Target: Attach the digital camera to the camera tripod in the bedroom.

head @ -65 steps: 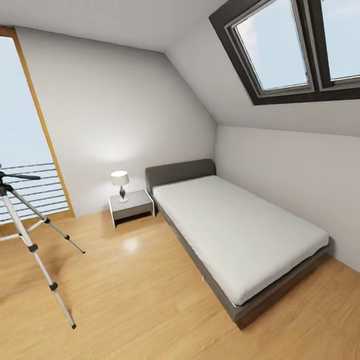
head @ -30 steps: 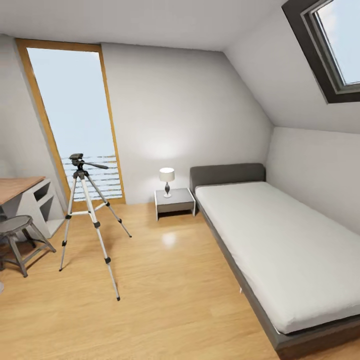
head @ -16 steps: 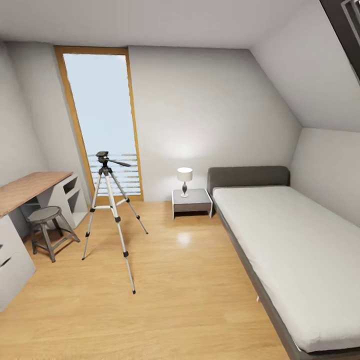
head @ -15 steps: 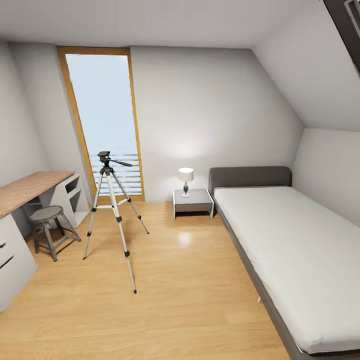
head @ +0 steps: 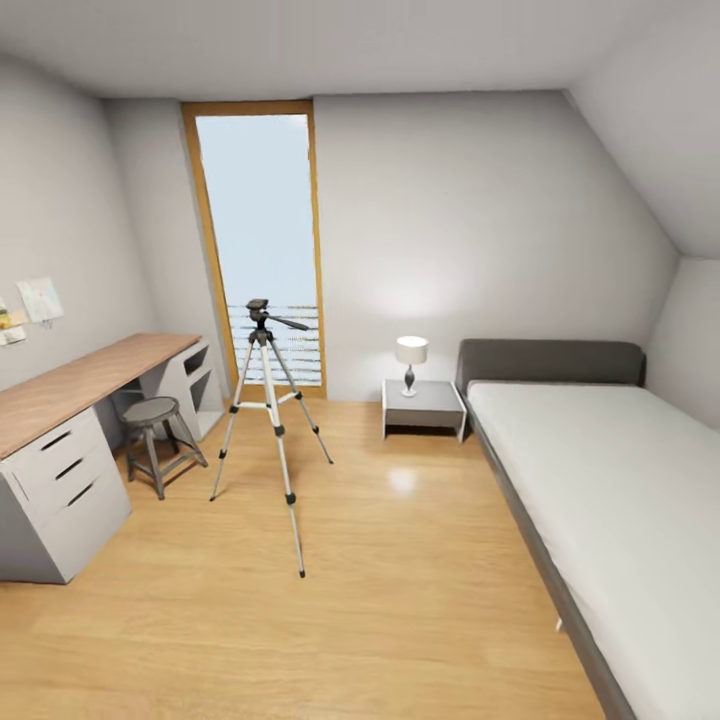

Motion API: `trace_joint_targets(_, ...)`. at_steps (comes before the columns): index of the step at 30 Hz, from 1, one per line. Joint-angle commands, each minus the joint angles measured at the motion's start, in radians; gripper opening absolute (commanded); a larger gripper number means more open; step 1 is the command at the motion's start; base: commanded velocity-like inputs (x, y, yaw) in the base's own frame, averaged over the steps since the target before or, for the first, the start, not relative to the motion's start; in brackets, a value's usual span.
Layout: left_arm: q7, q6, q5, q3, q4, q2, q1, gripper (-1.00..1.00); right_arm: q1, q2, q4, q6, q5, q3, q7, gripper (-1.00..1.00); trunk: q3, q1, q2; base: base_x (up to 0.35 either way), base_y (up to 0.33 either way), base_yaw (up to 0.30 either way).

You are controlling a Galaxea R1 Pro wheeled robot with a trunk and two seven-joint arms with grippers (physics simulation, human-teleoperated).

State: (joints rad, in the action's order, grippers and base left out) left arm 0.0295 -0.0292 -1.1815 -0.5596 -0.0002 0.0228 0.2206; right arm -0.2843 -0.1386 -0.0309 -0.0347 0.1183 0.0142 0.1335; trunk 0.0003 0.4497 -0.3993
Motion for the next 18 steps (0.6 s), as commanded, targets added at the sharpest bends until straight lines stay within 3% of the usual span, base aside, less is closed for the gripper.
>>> trace_joint_targets(1,0.004,-0.003,-0.009,-0.008,0.000,0.000,0.000,-1.00,-0.001,-0.001,-0.003,-0.004,0.009,0.002,0.001,1.00,0.000,0.000,-0.001,0.000,0.000,0.278)
trace_joint_targets(18,0.004,-0.003,-0.009,-0.008,0.000,-0.001,0.000,-1.00,-0.001,-0.001,-0.003,-0.004,0.009,0.003,0.001,1.00,0.000,0.000,-0.001,0.028,0.000,0.274)
